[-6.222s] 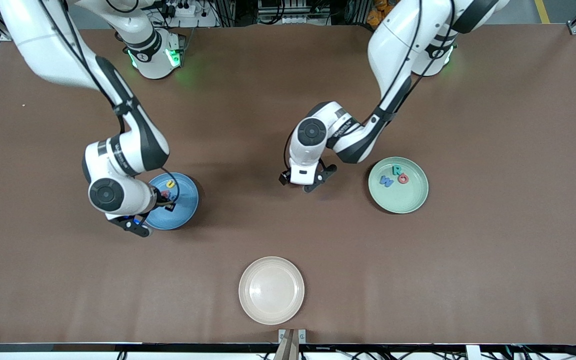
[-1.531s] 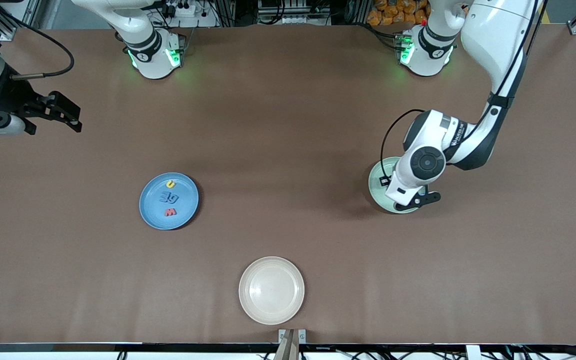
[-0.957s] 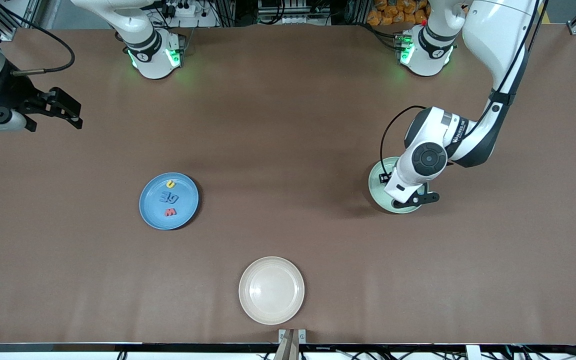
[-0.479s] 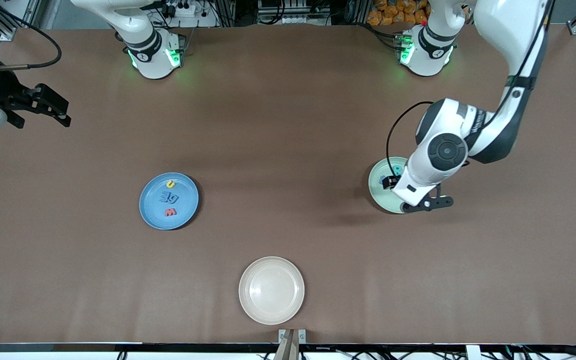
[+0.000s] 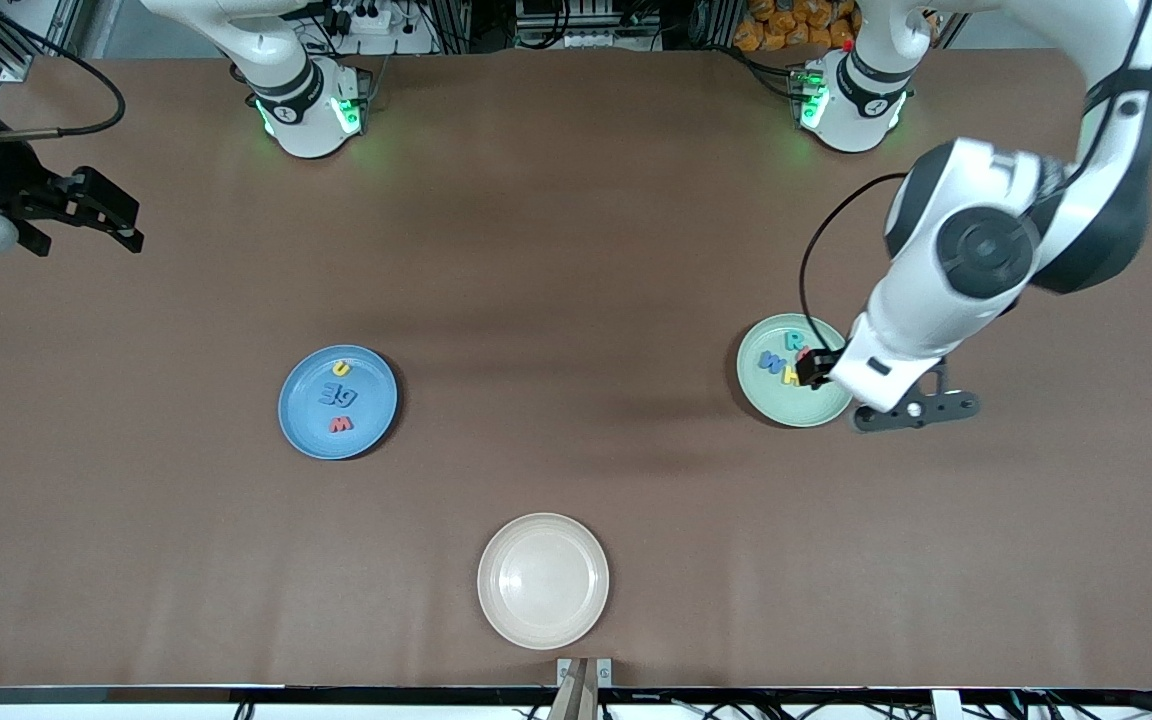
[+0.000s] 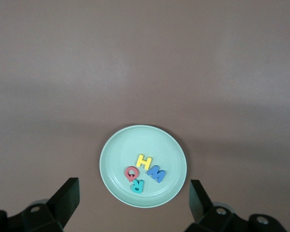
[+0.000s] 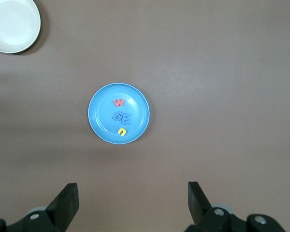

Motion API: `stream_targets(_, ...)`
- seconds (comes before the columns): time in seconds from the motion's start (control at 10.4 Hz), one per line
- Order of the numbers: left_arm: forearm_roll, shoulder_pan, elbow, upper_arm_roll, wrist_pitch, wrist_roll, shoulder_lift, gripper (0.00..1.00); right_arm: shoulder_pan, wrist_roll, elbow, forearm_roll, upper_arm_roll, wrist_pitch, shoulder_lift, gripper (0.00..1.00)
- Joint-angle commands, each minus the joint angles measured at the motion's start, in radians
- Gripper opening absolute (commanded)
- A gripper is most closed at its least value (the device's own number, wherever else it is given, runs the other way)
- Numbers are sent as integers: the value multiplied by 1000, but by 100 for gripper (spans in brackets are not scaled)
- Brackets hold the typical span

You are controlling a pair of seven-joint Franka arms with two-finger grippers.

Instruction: Sort upper and lower case letters into plates

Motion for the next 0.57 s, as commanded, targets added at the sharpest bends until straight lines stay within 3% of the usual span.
stream_targets(0.0, 5, 39, 99, -2, -113, 88, -41, 100, 10, -14, -5, 12, -12, -8, -12, 100)
stream_targets(0.48, -101, 178, 175, -4, -256, 344, -85, 100, 13, -14, -7, 12, -12, -10, -12, 100)
